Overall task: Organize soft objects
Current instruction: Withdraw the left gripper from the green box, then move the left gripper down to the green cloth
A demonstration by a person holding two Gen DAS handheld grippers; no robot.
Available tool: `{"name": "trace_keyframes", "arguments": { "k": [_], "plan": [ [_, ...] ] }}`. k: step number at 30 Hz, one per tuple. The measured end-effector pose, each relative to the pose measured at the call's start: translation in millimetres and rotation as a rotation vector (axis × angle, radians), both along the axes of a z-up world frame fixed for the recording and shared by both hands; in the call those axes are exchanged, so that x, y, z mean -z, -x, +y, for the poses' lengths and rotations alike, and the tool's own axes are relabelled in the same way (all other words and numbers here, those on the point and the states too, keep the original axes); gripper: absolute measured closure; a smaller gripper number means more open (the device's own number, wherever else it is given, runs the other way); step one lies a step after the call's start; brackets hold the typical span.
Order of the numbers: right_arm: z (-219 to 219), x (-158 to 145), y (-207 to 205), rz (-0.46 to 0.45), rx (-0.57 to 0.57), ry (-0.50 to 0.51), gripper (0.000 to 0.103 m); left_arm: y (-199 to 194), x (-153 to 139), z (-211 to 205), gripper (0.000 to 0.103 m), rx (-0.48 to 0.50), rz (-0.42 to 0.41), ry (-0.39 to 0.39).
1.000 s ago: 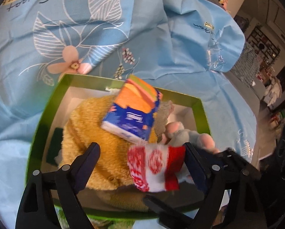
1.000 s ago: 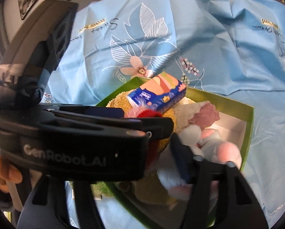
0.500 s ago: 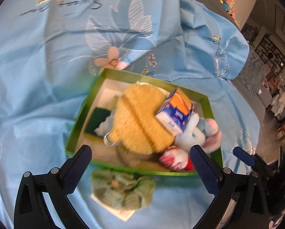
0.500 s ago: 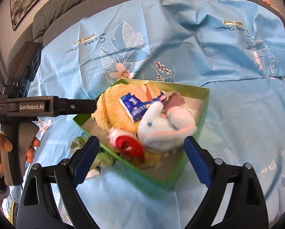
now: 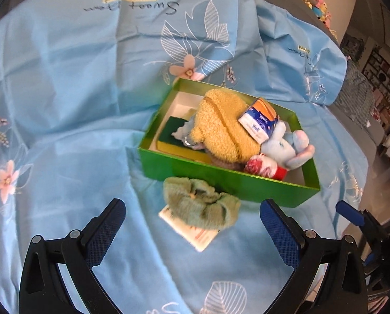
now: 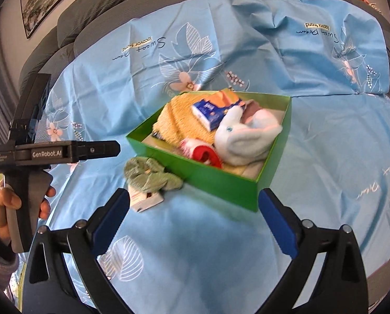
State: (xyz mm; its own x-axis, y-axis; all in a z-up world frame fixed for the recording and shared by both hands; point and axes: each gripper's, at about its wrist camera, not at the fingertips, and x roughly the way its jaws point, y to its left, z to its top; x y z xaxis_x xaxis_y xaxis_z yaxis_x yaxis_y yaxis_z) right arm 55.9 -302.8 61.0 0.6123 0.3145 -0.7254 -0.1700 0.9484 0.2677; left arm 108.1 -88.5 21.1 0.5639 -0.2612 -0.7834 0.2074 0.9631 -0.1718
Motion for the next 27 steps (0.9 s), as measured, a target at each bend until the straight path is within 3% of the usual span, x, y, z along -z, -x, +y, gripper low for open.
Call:
{"name": "trace_keyframes", "arguments": {
  "k": [15,27],
  "plan": [
    [36.5,1.9,14.4,-0.015,-0.066,0.025,0.004,38.5,9.4,11.3,0.001,-0.01,-0.066,-0.015],
    [51.7,30.6,-9.8,0.026,-0.085,0.044,0.004,17.0,36.8,24.1,0.001,0.011,-0.003,0.042]
  ]
}}
